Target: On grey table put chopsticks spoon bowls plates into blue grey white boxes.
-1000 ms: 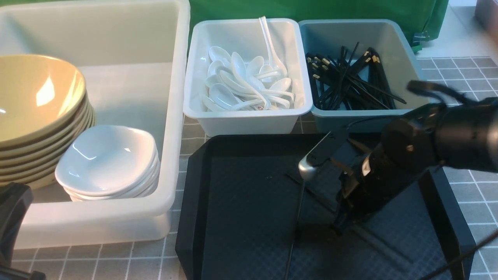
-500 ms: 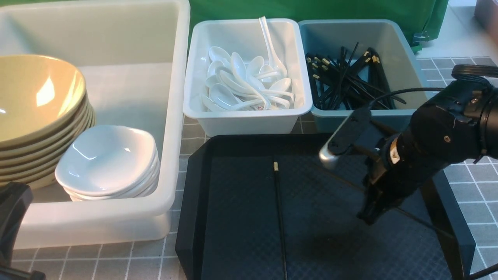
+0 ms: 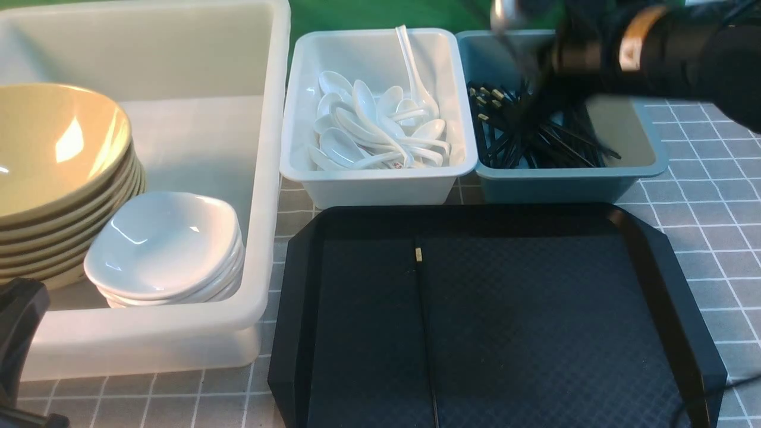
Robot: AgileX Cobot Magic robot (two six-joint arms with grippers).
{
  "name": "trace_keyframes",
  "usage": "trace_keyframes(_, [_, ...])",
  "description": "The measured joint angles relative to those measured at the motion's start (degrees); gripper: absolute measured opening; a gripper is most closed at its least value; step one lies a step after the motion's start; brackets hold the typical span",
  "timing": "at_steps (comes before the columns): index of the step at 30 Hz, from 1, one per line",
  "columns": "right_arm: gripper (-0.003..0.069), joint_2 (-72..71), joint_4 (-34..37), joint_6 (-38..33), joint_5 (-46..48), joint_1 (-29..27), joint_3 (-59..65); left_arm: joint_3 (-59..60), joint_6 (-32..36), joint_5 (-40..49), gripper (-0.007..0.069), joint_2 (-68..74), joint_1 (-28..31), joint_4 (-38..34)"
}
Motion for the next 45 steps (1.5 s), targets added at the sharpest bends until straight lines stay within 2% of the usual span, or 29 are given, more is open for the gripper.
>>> trace_keyframes(1, [0.0049,0.8,0.01,0.26,-1.38,-0.29,-0.2,0.0,0.0,0.0,-0.0008,0.0,0.0,0.0])
trace_keyframes(3, [0.0072,7.22,-0.27,6.59,-5.83,-4.87,-3.62,0.0,0.0,0.0,-0.0008,0.0,0.0,0.0])
trace_keyframes(6, [0.0154,13.77,-0.37,14.24,-6.43,-8.66,-7.3,0.0,0.0,0.0,-0.0008,0.0,0.0,0.0])
trace_keyframes(8, [0.0194,15.35,-0.37,16.72,-5.81,-9.38,-8.21,0.0,0.0,0.0,-0.0008,0.0,0.0,0.0])
trace_keyframes(11, [0.0335,16.79,-0.37,23.76,1.27,-9.61,-10.16,0.0,0.0,0.0,-0.0008,0.0,0.0,0.0])
trace_keyframes(14, [0.0402,14.15,-0.32,26.71,13.5,-7.08,-10.65,0.0,0.0,0.0,-0.0008,0.0,0.0,0.0])
trace_keyframes(17, [0.0414,11.51,-0.18,25.73,25.02,-3.43,-10.77,0.0,0.0,0.0,-0.0008,0.0,0.0,0.0])
trace_keyframes(18, [0.0414,11.34,-0.18,25.43,25.02,-3.02,-10.79,0.0,0.0,0.0,-0.0008,0.0,0.0,0.0])
trace_keyframes(20, [0.0417,10.32,1.58,20.97,36.55,3.06,-10.95,0.0,0.0,0.0,-0.0008,0.0,0.0,0.0])
trace_keyframes(21, [0.0417,10.32,1.83,20.97,37.12,3.47,-10.95,0.0,0.0,0.0,-0.0008,0.0,0.0,0.0])
trace_keyframes(23, [0.0417,10.62,5.18,18.64,40.71,8.16,-9.39,0.0,0.0,0.0,-0.0008,0.0,0.0,0.0])
trace_keyframes(29, [0.0419,15.5,11.01,18.89,38.84,13.7,-7.2,0.0,0.0,0.0,-0.0008,0.0,0.0,0.0])
trace_keyframes(37, [0.0419,23.52,12.32,22.29,35.4,14.5,-7.22,0.0,-0.01,0.0,-0.0008,0.0,0.0,0.0])
trace_keyframes(45, [0.041,24.34,14.17,23.08,34.28,14.5,-7.22,0.0,-0.01,0.0,-0.0008,0.0,0.0,0.0])
